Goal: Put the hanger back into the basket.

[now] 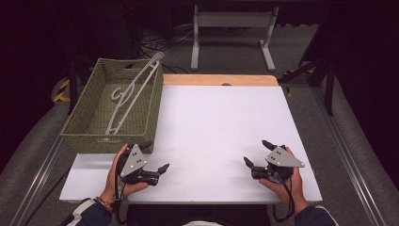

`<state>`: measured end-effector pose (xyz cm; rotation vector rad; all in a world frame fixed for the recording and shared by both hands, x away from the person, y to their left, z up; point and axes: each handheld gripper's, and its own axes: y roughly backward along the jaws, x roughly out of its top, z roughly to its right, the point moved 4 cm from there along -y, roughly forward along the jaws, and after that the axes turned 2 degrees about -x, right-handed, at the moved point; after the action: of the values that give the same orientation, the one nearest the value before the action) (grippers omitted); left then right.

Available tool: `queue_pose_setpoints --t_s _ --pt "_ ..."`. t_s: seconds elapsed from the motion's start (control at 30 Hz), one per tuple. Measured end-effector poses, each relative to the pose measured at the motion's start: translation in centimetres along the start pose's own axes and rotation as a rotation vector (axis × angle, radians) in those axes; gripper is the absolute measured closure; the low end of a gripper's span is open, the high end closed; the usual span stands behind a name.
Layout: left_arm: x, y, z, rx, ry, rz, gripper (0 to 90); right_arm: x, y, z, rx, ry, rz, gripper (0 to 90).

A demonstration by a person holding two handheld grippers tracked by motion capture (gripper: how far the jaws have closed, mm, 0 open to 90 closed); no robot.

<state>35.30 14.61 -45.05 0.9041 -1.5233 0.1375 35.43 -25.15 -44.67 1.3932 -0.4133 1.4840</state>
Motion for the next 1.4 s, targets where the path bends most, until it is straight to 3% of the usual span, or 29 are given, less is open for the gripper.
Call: queue_pose_setpoints --t_s 0.27,0.43,0.9,1.4 --pt "-2.2 1.6 -0.5 0.051 0.028 -0.004 8.4 -0.1 0.0 -0.1 0.004 0.01 -0.001 14.1" --pt "-2.4 2.1 -0.7 0.054 0.054 0.013 7.6 0.0 0.1 0.0 0.001 0.003 0.002 13.4" --pt "-2.6 1.9 -0.9 0.069 0.04 0.007 7.3 0.1 0.2 -0.2 -0.012 0.021 0.007 13.3" --pt "-2.6 2.2 -0.9 0.056 0.043 0.016 7.2 0.3 0.2 -0.6 -0.017 0.035 0.007 13.3"
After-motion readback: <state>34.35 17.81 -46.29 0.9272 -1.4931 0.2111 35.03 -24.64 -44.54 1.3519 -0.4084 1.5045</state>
